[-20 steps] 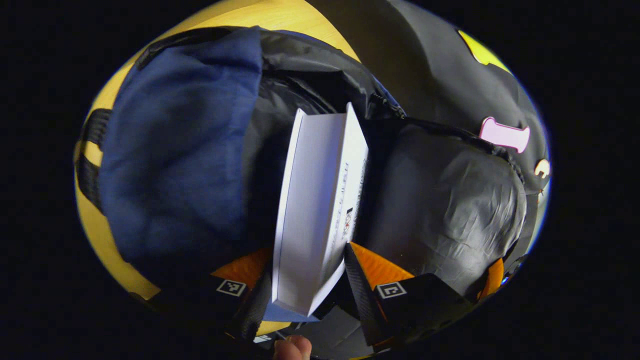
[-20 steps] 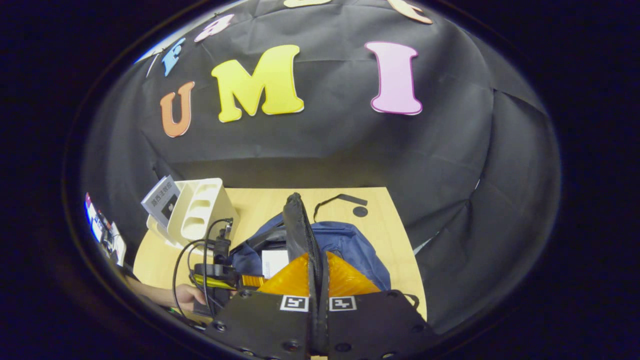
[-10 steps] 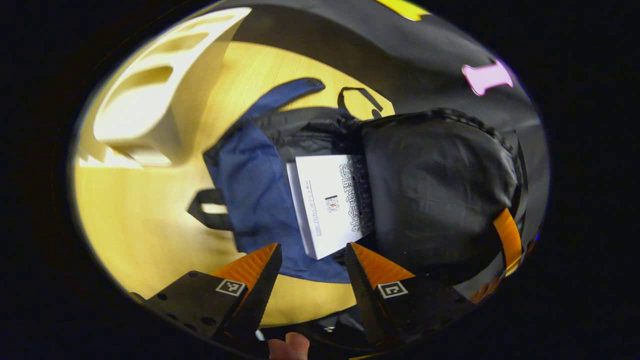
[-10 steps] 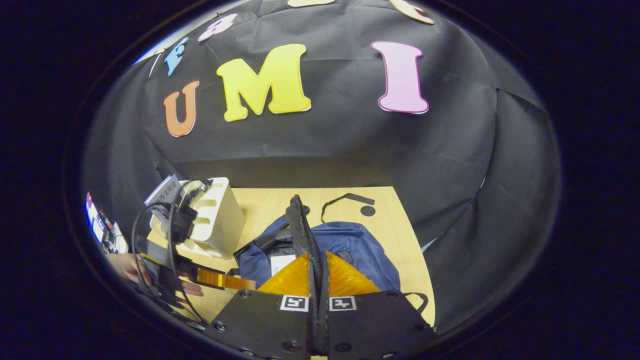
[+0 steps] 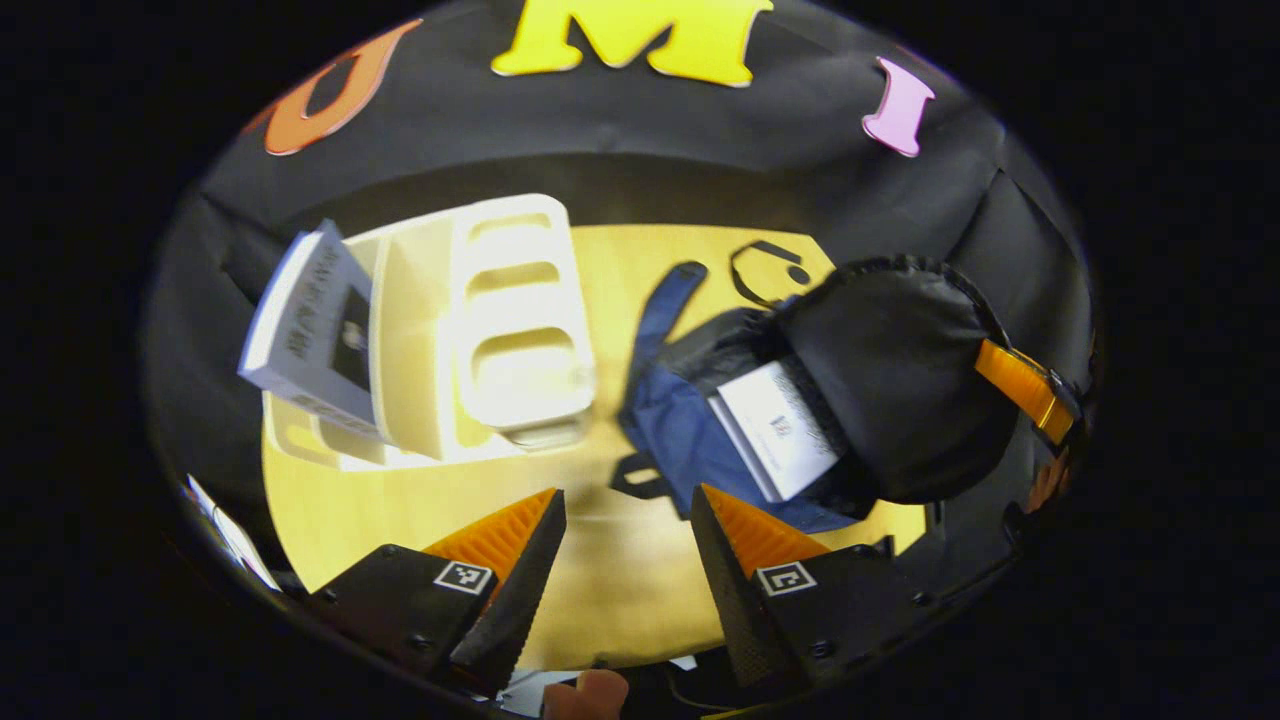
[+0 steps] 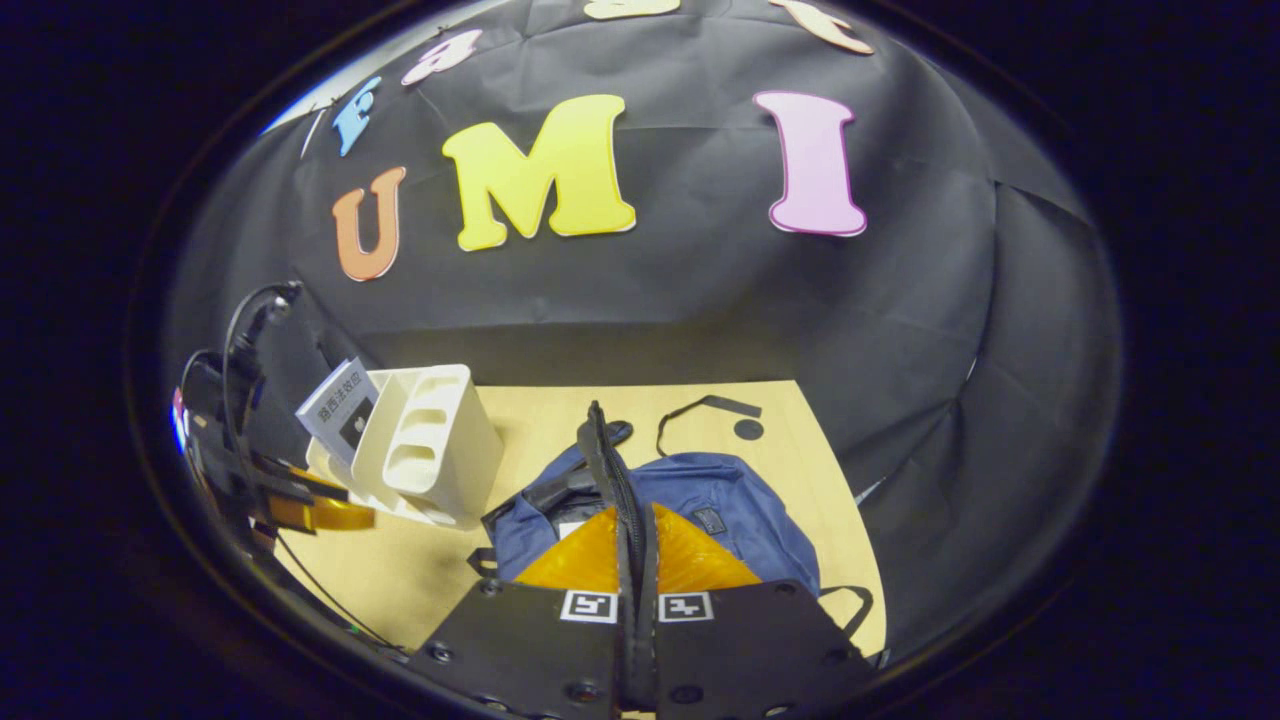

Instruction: Open the schoolbag, grab two books from the bookshelf and put them into the schoolbag.

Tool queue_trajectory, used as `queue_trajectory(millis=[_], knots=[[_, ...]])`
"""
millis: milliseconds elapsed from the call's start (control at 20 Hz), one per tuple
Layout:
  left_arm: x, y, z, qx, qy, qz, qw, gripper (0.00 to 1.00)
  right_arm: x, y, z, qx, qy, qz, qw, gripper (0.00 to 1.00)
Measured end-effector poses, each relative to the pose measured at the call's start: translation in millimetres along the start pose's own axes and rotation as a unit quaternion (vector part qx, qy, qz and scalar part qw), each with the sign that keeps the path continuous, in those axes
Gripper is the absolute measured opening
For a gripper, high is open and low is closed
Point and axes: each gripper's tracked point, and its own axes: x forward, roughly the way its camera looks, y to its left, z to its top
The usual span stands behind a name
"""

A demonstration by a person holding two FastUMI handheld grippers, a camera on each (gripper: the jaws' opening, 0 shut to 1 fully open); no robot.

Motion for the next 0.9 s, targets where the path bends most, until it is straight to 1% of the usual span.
queue_trajectory(millis=[50,200,400,500,600,650,700,800,900], knots=[[-11,22,7,-0.011,-0.011,0.021,1.0,0.8,-2,-1,0,-0.005,-0.001,-0.003,1.0,0.0],[-40,68,24,-0.045,-0.036,0.045,0.997,0.81,-5,-6,2,-0.012,0.003,-0.006,1.0,0.0],[-61,125,57,-0.093,-0.054,0.055,0.993,0.81,-8,-23,21,-0.017,-0.005,-0.017,1.0,0.0],[-66,152,77,-0.111,-0.061,0.058,0.99,0.82,-5,-28,25,-0.007,-0.004,-0.019,1.0,0.0],[-63,171,92,-0.116,-0.054,0.055,0.99,0.83,-4,-31,22,-0.001,0.001,-0.021,1.0,0.0],[-61,179,97,-0.121,-0.048,0.055,0.99,0.88,-4,-32,20,0.0,0.003,-0.022,1.0,0.0],[-56,189,102,-0.119,-0.042,0.059,0.99,0.97,-4,-34,20,0.001,0.005,-0.024,1.0,0.0],[-47,198,111,-0.114,-0.028,0.053,0.992,0.96,-4,-36,18,0.002,0.009,-0.028,1.0,0.0],[-36,197,115,-0.128,0.001,0.029,0.991,0.96,-4,-37,18,0.005,0.012,-0.03,0.999,0.0]])
